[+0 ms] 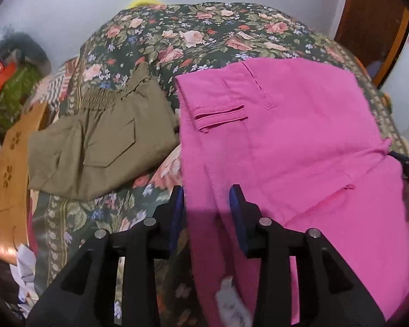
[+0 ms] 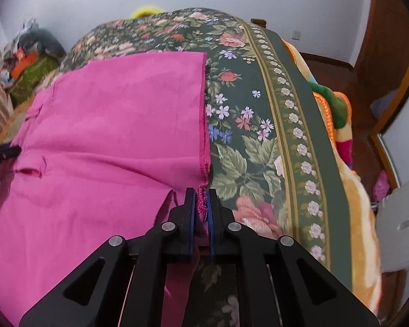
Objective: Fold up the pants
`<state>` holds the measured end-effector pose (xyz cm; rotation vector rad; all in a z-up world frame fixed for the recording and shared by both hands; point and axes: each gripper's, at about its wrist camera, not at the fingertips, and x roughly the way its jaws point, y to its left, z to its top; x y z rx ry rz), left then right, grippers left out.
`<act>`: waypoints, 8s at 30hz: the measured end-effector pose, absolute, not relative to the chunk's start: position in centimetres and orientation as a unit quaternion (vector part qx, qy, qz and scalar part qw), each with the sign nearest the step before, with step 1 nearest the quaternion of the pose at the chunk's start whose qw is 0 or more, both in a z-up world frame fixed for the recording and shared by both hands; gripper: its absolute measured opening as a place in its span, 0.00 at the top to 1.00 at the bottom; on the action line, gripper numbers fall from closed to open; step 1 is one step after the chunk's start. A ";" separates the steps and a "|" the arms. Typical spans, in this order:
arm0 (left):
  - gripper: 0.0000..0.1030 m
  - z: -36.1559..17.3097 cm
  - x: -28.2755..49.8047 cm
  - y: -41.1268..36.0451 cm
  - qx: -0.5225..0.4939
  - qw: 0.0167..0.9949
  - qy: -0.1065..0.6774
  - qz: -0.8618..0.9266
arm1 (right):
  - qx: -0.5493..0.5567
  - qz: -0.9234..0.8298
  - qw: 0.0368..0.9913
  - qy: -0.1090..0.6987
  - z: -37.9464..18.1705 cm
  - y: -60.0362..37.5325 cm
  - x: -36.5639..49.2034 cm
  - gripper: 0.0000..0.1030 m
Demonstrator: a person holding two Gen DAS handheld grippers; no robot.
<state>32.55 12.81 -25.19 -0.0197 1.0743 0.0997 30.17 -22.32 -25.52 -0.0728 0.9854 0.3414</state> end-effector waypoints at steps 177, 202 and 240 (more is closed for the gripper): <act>0.88 -20.2 10.3 1.5 0.070 0.855 0.496 -0.138 | -0.062 0.376 0.813 0.441 -21.3 -13.7 7.1 0.95; 0.77 -21.9 11.2 8.1 -0.110 0.836 0.532 -0.071 | 0.016 0.203 0.862 0.465 -21.8 -24.4 8.8 0.65; 0.61 -19.6 21.0 12.0 -0.089 0.865 0.493 -0.006 | 0.020 0.182 0.888 0.422 -19.2 -25.3 19.1 0.49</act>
